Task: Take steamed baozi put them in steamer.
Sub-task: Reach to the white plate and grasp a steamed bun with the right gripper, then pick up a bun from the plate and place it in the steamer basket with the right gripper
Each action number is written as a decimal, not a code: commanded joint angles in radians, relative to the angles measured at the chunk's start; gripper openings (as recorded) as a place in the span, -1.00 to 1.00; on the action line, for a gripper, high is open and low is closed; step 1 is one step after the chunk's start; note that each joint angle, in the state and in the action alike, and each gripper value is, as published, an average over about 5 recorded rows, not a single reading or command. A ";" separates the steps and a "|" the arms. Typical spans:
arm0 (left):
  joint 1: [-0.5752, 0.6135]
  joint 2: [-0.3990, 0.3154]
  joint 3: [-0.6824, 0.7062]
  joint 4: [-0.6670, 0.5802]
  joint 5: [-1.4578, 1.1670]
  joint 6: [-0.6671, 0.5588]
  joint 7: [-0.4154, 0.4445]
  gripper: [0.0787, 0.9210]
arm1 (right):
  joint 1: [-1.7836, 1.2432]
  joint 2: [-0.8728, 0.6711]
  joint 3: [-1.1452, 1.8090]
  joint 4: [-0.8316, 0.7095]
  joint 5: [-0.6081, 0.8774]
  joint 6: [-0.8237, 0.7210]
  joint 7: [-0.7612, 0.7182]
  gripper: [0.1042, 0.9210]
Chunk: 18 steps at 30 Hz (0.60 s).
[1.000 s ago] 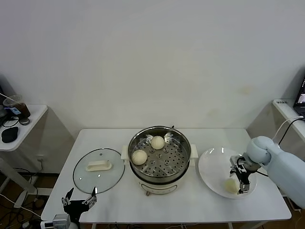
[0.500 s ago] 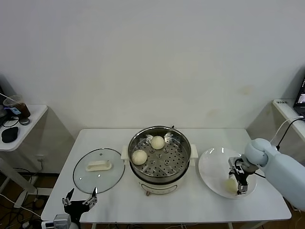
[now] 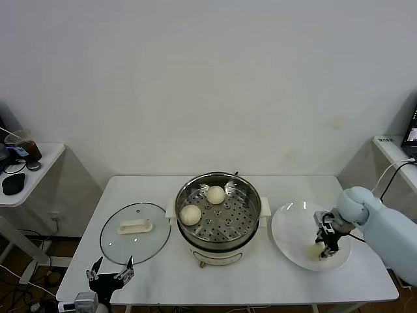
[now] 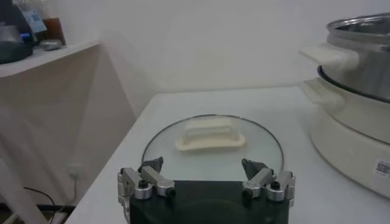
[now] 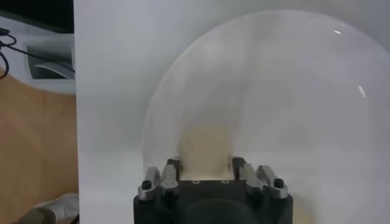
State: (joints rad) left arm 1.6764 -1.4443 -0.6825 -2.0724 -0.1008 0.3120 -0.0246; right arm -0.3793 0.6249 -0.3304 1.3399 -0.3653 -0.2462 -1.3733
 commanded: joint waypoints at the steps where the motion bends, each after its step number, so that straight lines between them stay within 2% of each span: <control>1: -0.004 -0.001 0.001 0.001 0.000 -0.001 -0.001 0.77 | 0.090 -0.014 -0.037 0.006 0.052 -0.005 -0.002 -0.18; 7: -0.018 -0.005 0.002 0.002 0.045 -0.015 -0.013 0.77 | 0.428 -0.007 -0.257 0.018 0.195 -0.017 -0.021 -0.17; 14: -0.021 -0.004 0.005 -0.004 0.091 -0.041 -0.031 0.77 | 0.825 0.155 -0.522 -0.009 0.395 -0.007 -0.064 -0.17; 16: -0.020 -0.006 0.005 -0.010 0.090 -0.043 -0.033 0.77 | 0.895 0.210 -0.561 -0.030 0.466 0.062 -0.069 -0.17; 18: -0.019 -0.009 0.005 -0.017 0.090 -0.043 -0.034 0.77 | 0.938 0.258 -0.591 -0.060 0.550 0.207 -0.054 -0.17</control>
State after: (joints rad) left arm 1.6584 -1.4541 -0.6779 -2.0830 -0.0393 0.2788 -0.0541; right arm 0.2202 0.7448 -0.7101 1.3173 -0.0447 -0.1977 -1.4161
